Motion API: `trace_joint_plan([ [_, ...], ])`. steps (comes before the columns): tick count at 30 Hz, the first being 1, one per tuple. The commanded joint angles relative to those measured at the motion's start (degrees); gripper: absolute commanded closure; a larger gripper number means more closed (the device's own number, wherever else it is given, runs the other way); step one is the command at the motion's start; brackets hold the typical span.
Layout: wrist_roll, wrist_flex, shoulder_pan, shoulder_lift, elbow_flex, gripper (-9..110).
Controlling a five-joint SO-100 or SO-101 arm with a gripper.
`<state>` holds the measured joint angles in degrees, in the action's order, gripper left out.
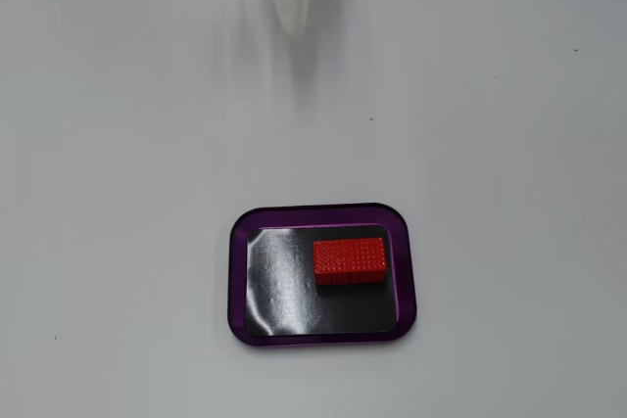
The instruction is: Remove the cube from the box.
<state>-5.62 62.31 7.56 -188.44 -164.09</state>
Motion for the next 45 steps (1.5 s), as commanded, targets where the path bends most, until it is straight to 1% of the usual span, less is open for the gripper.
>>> trace_joint_plan([
  [1, 0.53, 0.09, -0.35, -3.43, -0.35, 102],
  [14, 0.62, 0.0, -0.09, -3.43, -0.26, 102],
  [17, 0.35, -2.46, 0.35, -3.43, 0.18, 102],
  [19, -0.26, -6.33, 0.44, -3.25, 0.79, 102],
  [22, -1.49, -10.99, 0.44, -2.55, 5.98, 101],
  [24, -4.57, -11.25, -0.26, -2.37, 10.2, 100],
  [26, -5.54, -11.07, -0.35, -0.62, 13.97, 99],
  [28, -6.06, -10.99, 0.26, 4.75, 17.23, 97],
  [31, -6.33, -10.9, 0.35, 18.11, 23.2, 95],
  [37, -5.63, -9.93, -0.62, 53.53, 45.26, 90],
  [41, -5.63, -1.05, -3.43, 75.67, 64.34, 86],
  [45, -5.45, 8.44, -7.56, 93.34, 84.2, 81],
])
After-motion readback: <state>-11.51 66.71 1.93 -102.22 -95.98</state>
